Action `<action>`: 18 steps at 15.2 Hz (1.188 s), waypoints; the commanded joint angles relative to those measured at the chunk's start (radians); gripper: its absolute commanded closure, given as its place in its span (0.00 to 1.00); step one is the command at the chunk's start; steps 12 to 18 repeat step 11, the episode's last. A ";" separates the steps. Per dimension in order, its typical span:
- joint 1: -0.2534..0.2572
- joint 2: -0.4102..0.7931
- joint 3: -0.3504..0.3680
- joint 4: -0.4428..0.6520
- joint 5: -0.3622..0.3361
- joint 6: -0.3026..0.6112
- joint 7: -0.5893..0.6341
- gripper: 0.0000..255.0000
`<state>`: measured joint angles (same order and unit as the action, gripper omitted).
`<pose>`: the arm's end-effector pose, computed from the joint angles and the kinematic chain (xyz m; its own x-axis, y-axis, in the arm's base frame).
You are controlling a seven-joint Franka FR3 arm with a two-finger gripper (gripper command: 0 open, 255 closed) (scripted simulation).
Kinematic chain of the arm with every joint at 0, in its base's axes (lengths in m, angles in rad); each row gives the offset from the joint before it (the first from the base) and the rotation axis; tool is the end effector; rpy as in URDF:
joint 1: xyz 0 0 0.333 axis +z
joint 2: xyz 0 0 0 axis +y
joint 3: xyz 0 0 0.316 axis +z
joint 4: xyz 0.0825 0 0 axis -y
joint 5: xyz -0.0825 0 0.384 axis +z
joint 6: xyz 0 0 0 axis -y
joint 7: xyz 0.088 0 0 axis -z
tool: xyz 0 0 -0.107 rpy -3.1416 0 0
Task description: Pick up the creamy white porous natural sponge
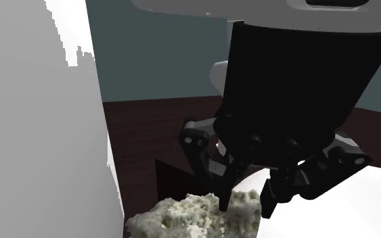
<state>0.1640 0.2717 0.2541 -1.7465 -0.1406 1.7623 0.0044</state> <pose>0.5610 0.2246 0.4025 0.8735 0.4212 -0.2441 0.4472 -0.8923 0.0608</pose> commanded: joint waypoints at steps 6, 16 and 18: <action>0.001 -0.023 0.003 0.063 0.008 -0.085 -0.009 1.00; 0.001 -0.030 0.003 0.096 0.010 -0.125 -0.013 1.00; 0.001 -0.030 0.003 0.096 0.010 -0.125 -0.013 1.00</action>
